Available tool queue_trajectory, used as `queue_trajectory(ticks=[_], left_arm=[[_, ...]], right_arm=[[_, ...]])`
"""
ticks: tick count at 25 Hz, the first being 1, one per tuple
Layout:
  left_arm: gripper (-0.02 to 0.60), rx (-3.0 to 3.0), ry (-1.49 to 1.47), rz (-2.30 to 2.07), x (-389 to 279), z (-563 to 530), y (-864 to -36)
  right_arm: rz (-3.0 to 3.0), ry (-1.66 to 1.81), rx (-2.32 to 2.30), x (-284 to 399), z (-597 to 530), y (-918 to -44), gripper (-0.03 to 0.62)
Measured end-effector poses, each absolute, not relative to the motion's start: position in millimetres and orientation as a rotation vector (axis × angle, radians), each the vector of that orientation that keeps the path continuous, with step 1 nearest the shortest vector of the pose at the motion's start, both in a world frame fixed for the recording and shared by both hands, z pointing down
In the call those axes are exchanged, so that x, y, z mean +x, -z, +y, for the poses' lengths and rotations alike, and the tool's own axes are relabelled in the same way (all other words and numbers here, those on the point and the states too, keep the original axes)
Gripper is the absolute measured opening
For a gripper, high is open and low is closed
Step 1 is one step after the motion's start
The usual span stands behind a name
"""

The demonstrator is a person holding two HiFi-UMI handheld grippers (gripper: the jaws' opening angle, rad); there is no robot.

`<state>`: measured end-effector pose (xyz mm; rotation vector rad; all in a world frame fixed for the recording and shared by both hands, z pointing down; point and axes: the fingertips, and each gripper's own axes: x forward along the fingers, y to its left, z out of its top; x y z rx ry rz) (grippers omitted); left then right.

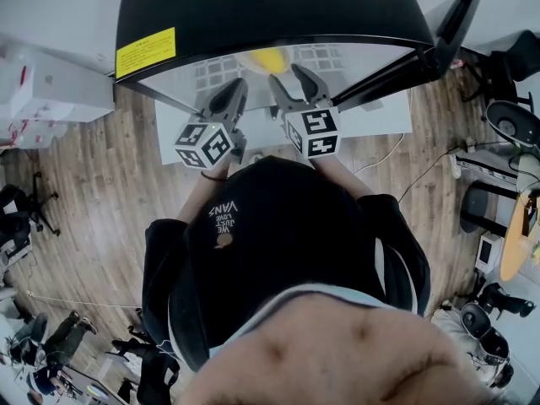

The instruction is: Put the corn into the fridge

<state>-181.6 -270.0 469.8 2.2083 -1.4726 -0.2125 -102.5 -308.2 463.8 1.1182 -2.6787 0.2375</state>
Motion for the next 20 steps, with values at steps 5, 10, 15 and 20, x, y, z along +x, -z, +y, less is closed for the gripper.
queue_trajectory(ticks=[5,10,15,20], left_arm=[[0.025,2.228,0.173,-1.465,-178.9,-268.8,-471.9],[0.025,2.240,0.142,-1.466,-176.9,-267.7,-474.3],[0.025,2.253,0.148,-1.473,-178.1,-266.3,-469.7],[0.025,2.266,0.128,-1.485,-176.2,-264.9,-468.4]], right_arm=[[-2.685,-0.233,1.119,-103.8,-308.6,-463.1,0.210],[-2.682,-0.232,1.117,-104.5,-308.8,-463.2,0.210],[-2.682,-0.244,1.104,-104.5,-306.5,-463.4,0.210],[-2.693,-0.241,1.100,-101.5,-304.9,-462.9,0.209]])
